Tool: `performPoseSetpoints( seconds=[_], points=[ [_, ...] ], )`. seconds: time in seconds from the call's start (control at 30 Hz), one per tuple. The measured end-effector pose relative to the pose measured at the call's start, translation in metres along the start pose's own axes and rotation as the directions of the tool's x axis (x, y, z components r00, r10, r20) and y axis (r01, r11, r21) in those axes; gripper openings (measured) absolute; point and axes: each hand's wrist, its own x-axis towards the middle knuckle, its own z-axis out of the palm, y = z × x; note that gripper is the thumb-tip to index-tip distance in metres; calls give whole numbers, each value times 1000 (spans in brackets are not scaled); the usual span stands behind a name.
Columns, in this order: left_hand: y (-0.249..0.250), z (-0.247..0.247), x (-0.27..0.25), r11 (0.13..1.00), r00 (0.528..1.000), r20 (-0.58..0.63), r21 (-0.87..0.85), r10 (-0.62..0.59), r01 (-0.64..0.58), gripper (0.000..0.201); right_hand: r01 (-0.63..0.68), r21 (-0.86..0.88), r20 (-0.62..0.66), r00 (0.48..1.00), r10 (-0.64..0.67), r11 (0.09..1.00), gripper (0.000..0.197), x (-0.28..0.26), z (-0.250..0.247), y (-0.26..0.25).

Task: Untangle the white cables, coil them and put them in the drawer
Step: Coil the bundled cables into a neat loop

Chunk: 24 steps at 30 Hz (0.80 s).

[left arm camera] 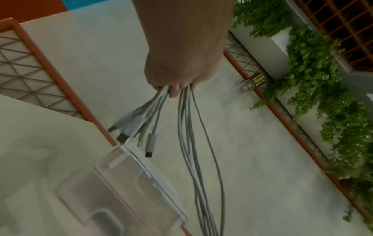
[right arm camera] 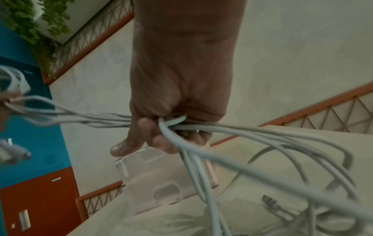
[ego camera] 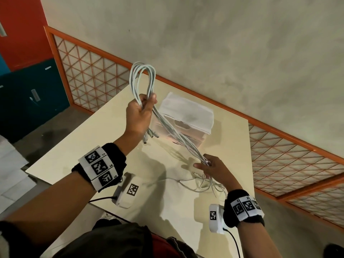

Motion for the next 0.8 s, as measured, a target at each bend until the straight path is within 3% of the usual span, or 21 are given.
performPoseSetpoints(
  seconds=[0.2, 0.3, 0.4, 0.5, 0.57, 0.7, 0.73, 0.8],
  points=[
    [-26, -11, 1, 897, 992, 9, 428, -128, 112, 46, -7, -117, -15, 1000, 5, 993, 46, 0, -1, -8],
    [-31, -7, -15, 888, 982, 28, 432, -189, 159, 40, 7, -206, -8, 1000, -8, 978, 38, 3, 1, -22],
    [-38, 3, -35, 946, 957, 169, 265, -237, 188, 32, 76, -223, 47, 997, -67, 972, 35, 3, 5, -46],
    [-34, 12, -52, 962, 869, 415, 149, -270, 228, 15, 181, -209, 146, 977, -153, 961, 37, 2, 13, -71],
    [-33, 15, -58, 964, 801, 537, 178, -264, 199, 26, 235, -157, 160, 964, -210, 959, 35, 1, 17, -86],
    [-31, 12, -56, 909, 724, 606, 411, -329, 69, 26, 238, -70, 123, 966, -228, 969, 34, -1, 15, -100],
    [-28, 9, -54, 896, 665, 647, 436, -373, 78, 24, 236, -68, 121, 966, -226, 969, 34, -1, 14, -100],
    [-18, 5, -51, 867, 497, 711, 426, -498, 260, 26, 233, -68, 119, 967, -224, 970, 31, -1, 14, -96]
  ],
)
